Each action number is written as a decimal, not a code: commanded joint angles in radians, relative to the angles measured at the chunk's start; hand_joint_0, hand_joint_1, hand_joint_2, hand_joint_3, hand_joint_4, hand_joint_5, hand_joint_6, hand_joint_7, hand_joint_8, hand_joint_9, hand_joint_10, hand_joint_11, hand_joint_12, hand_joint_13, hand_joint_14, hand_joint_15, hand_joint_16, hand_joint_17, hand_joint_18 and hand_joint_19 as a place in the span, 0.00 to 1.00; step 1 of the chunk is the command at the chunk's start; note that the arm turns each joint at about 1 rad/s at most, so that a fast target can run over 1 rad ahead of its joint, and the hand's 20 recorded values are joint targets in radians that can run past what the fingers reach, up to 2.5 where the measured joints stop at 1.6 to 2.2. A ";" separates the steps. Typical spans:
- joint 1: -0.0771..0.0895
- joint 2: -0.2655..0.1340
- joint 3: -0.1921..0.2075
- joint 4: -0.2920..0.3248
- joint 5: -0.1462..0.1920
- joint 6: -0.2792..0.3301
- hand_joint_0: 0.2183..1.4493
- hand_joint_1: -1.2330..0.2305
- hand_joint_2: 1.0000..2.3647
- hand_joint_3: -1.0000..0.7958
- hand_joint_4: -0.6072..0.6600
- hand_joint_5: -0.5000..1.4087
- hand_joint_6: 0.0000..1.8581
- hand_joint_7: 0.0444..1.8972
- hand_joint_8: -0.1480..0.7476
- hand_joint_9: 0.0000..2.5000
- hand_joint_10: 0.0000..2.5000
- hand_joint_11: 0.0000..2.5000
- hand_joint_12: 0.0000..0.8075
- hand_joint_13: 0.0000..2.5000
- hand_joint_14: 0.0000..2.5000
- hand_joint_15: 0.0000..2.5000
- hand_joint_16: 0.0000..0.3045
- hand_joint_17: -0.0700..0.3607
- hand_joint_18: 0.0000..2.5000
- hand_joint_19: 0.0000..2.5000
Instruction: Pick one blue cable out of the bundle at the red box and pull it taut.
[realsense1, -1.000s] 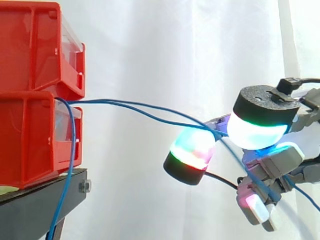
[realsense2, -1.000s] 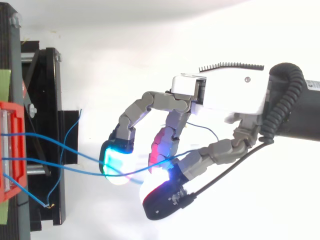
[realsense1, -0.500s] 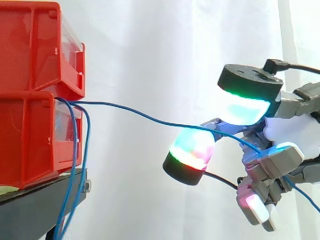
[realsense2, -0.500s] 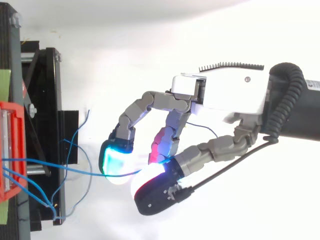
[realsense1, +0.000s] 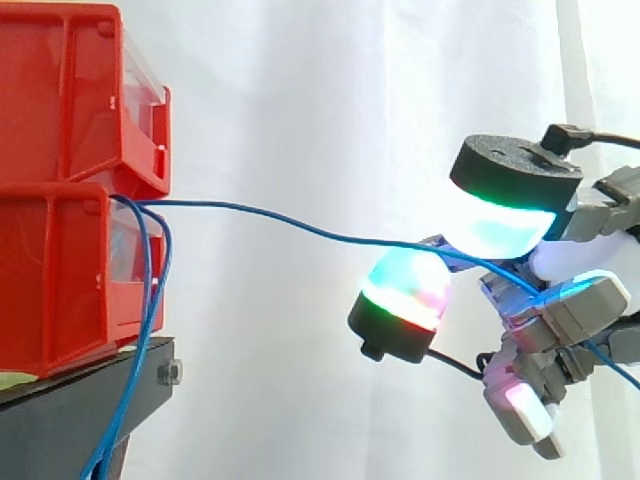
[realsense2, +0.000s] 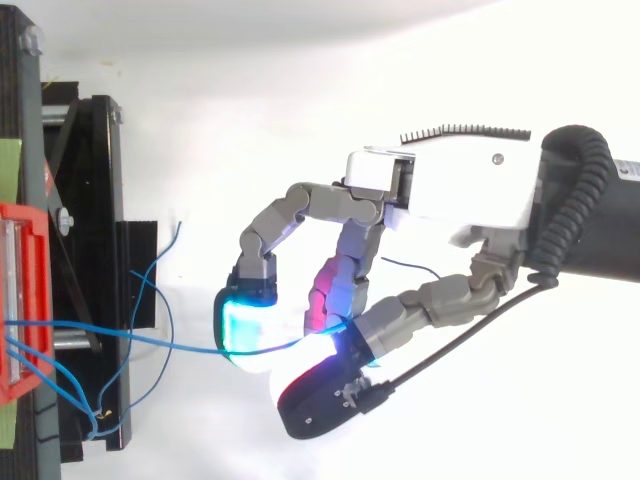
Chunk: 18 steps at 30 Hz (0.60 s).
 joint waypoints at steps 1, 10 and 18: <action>0.001 0.000 0.000 0.000 0.001 -0.001 0.27 0.28 0.00 0.28 0.50 0.23 0.48 0.45 0.64 0.61 0.00 0.51 0.51 0.48 0.01 0.21 0.17 0.44 0.44 0.22; 0.004 0.000 0.000 0.000 0.001 -0.001 0.24 0.35 0.00 0.28 0.49 0.23 0.48 0.48 0.65 0.64 0.00 0.50 0.52 0.50 0.01 0.21 0.18 0.45 0.46 0.23; 0.006 0.000 0.000 0.000 0.001 -0.002 0.23 0.36 0.00 0.28 0.48 0.24 0.48 0.48 0.66 0.65 0.00 0.50 0.53 0.51 0.01 0.21 0.19 0.46 0.47 0.23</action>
